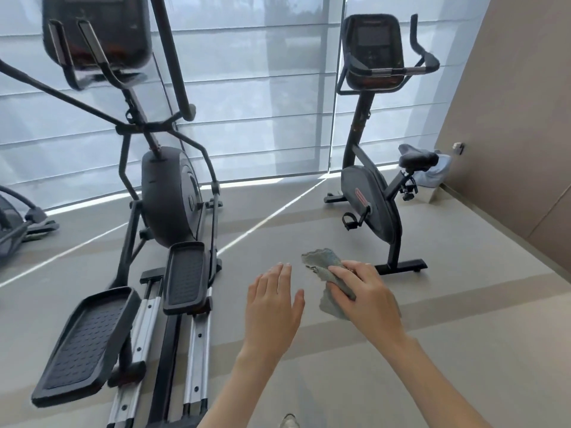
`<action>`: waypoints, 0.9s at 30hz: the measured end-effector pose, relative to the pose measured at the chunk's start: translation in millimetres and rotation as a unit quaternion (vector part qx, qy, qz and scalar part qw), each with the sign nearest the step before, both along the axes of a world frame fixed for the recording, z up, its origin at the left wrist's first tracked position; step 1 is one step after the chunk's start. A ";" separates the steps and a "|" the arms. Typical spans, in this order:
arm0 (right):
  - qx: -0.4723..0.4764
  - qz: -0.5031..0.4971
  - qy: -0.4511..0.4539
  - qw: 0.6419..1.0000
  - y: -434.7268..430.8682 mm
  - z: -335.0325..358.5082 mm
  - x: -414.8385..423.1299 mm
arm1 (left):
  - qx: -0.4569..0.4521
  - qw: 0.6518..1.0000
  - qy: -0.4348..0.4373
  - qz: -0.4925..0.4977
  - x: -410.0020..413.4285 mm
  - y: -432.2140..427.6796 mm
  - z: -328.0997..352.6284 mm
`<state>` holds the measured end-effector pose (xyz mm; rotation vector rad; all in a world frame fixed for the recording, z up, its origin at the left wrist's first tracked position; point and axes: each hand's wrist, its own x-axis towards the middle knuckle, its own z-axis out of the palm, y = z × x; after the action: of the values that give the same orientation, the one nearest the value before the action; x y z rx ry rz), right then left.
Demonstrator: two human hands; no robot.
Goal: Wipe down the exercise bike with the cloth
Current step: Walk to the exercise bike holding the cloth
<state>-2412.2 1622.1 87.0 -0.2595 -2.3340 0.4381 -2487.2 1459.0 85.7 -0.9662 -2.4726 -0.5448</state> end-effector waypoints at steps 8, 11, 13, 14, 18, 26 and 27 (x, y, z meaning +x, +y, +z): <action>-0.001 -0.011 0.007 1.000 78.8 19.5 -177.4 | 0.005 1.000 0.012 -0.014 -184.1 83.3 11.9; 0.000 -0.017 0.002 1.000 109.5 21.8 -236.5 | 0.003 0.999 0.028 -0.027 -246.9 115.7 10.6; 0.002 -0.013 0.002 1.000 157.4 10.0 -327.8 | 0.003 1.000 0.024 -0.014 -337.7 162.9 -4.3; 0.002 -0.010 0.001 1.000 167.3 10.9 -345.9 | 0.005 1.000 0.013 -0.008 -357.0 172.1 -5.2; 0.005 -0.004 0.014 1.000 181.3 7.1 -369.9 | 0.019 0.999 0.025 -0.010 -377.1 186.4 -6.6; 0.014 0.002 0.037 0.999 298.0 8.2 -562.2 | 0.011 0.999 0.020 0.022 -565.5 298.5 2.9; 0.018 0.000 0.040 0.999 312.2 8.8 -584.8 | 0.009 0.999 0.024 0.020 -585.9 312.2 5.0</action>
<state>-2997.0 1934.3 95.8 -0.2203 -2.2610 0.4001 -3073.1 1771.2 90.8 -0.9087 -2.4351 -0.5247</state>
